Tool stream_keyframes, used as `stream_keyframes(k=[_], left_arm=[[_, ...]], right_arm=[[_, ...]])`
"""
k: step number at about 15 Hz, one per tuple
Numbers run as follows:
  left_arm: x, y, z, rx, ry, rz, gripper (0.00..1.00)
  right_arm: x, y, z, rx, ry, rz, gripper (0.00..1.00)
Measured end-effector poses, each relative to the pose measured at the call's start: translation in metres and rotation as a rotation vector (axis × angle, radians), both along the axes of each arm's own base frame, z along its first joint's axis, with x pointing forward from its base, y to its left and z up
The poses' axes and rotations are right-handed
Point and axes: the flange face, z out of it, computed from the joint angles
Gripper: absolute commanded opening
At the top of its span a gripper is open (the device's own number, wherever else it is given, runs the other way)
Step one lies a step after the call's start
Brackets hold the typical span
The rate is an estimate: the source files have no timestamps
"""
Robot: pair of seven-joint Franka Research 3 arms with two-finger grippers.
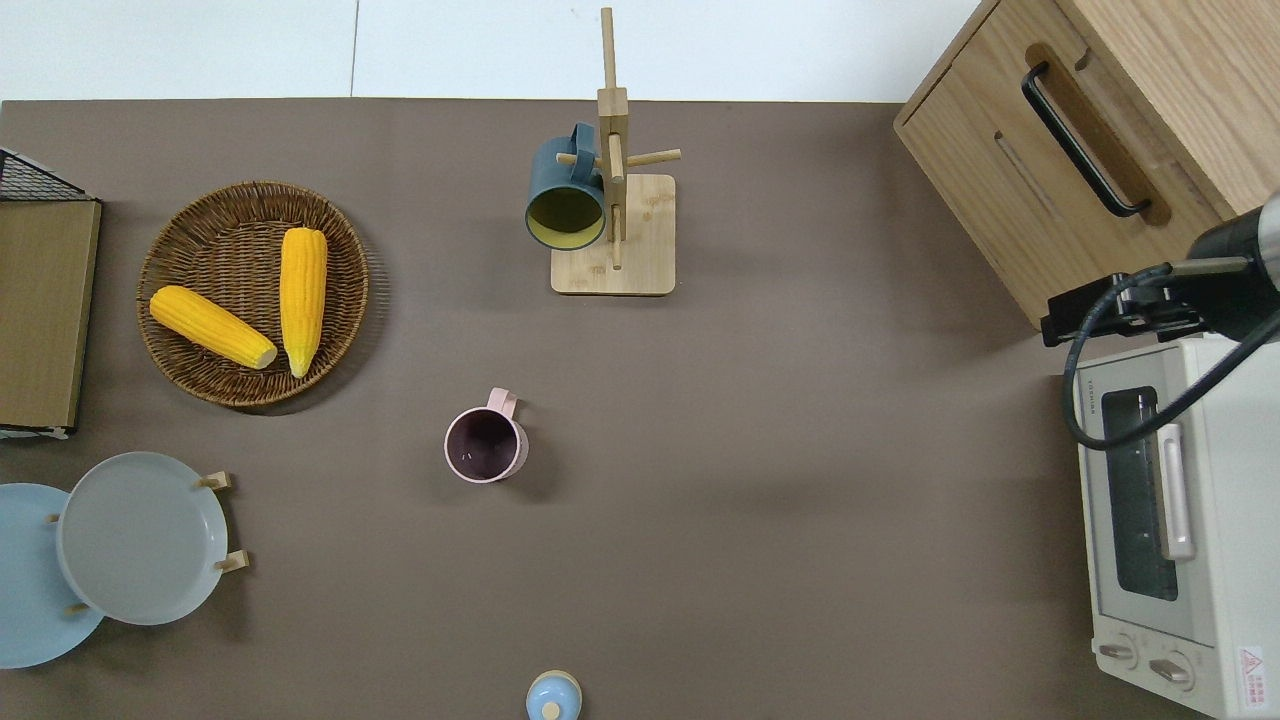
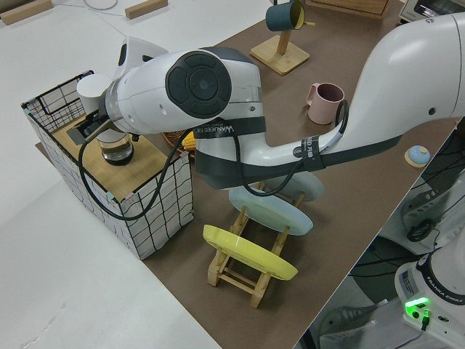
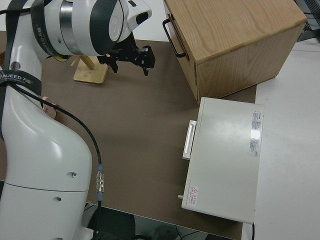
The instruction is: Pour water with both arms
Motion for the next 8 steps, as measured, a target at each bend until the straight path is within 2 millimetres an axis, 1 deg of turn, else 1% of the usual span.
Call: stream_keyframes(k=[2, 4, 8], left_arm=[[0.001, -0.001, 0.003, 0.015, 0.063, -0.013, 1.0], [0.002, -0.004, 0.011, 0.017, 0.134, -0.029, 1.0], [-0.001, -0.007, 0.025, -0.022, 0.254, -0.031, 1.0]], right_arm=[[0.0, 0.0, 0.0, 0.0, 0.0, 0.0, 0.99], [0.0, 0.0, 0.0, 0.0, 0.0, 0.0, 0.99], [0.0, 0.0, 0.0, 0.0, 0.0, 0.0, 0.99]])
